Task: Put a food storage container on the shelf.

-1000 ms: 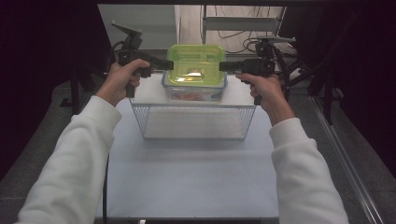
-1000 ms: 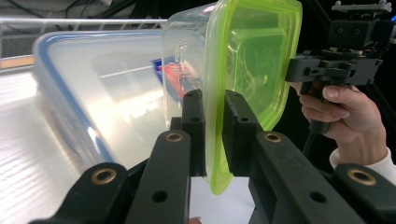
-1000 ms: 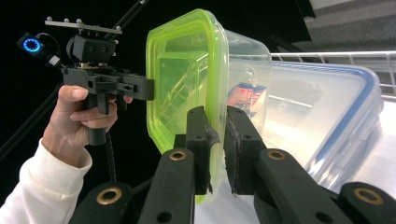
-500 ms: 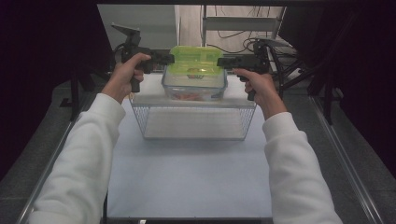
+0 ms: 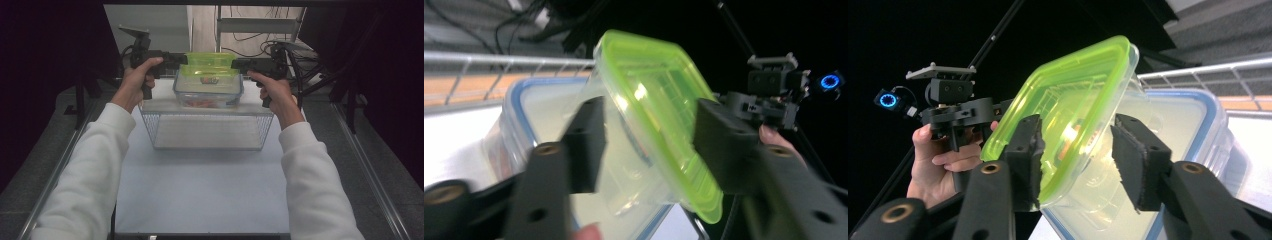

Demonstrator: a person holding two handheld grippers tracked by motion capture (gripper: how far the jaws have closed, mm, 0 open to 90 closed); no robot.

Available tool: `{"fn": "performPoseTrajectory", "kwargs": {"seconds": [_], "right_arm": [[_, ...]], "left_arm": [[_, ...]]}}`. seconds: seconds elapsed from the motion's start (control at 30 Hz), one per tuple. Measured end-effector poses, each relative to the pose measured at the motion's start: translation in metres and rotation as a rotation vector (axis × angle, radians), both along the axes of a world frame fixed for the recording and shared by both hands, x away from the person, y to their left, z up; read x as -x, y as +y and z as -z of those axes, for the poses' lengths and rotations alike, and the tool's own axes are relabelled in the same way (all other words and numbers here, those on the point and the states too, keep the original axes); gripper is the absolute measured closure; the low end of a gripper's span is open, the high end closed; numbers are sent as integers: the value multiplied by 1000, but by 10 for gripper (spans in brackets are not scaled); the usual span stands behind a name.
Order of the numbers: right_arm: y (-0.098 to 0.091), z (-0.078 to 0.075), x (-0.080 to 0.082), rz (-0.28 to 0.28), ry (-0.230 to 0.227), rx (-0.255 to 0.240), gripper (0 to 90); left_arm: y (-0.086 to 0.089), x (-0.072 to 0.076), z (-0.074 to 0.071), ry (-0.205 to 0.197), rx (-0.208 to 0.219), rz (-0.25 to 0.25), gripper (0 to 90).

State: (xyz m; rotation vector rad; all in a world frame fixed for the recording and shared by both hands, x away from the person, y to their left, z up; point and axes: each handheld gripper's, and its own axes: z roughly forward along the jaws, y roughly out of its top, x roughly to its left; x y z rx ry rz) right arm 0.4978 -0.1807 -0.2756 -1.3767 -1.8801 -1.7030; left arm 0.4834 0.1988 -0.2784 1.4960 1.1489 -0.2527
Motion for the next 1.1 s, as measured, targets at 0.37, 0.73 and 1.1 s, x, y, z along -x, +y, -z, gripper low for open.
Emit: {"fn": "performPoseTrajectory", "kwargs": {"seconds": [0.37, 0.73, 1.1], "right_arm": [[-10, -13, 28, 0, -102, 71, 468], [-19, -13, 71, -46, -223, 233, 369], [-40, 33, 135, -110, -285, 403, 297]], "left_arm": [[7, 35, -11, -112, -57, -4, 249], [8, 90, 2, -195, -151, 25, 219], [-1, 172, 59, -265, -317, 59, 210]]}}
